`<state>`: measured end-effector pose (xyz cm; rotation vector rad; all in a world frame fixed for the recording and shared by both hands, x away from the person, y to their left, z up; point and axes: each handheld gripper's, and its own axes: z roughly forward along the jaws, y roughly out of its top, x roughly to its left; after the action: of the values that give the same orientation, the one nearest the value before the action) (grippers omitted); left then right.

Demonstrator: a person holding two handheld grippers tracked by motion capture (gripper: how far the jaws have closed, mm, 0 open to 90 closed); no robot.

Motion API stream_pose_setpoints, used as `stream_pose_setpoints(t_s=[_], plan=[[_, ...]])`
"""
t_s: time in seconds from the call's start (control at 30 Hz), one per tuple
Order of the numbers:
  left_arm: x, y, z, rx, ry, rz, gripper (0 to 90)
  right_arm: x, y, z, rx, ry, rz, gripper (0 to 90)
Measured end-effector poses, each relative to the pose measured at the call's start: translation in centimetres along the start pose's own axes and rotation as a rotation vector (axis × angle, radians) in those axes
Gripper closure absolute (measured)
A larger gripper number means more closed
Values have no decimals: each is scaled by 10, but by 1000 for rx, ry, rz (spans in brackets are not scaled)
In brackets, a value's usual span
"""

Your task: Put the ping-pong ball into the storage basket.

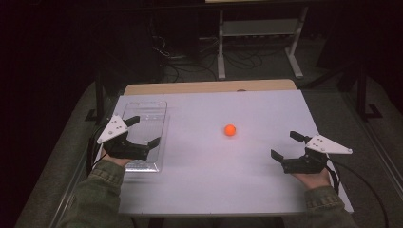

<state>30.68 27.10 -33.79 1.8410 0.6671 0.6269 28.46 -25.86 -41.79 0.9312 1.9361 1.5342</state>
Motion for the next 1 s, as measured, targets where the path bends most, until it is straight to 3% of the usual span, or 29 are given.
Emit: stream_pose_setpoints(t_s=[0.33, 1.0], plan=[[-1, 19, 10, 14, -42, 21, 0, 0, 0, 0, 0, 5, 2, 0], [2, 44, 28, 64, -67, 66, 0, 0, 0, 1, 5, 14, 2, 0]])
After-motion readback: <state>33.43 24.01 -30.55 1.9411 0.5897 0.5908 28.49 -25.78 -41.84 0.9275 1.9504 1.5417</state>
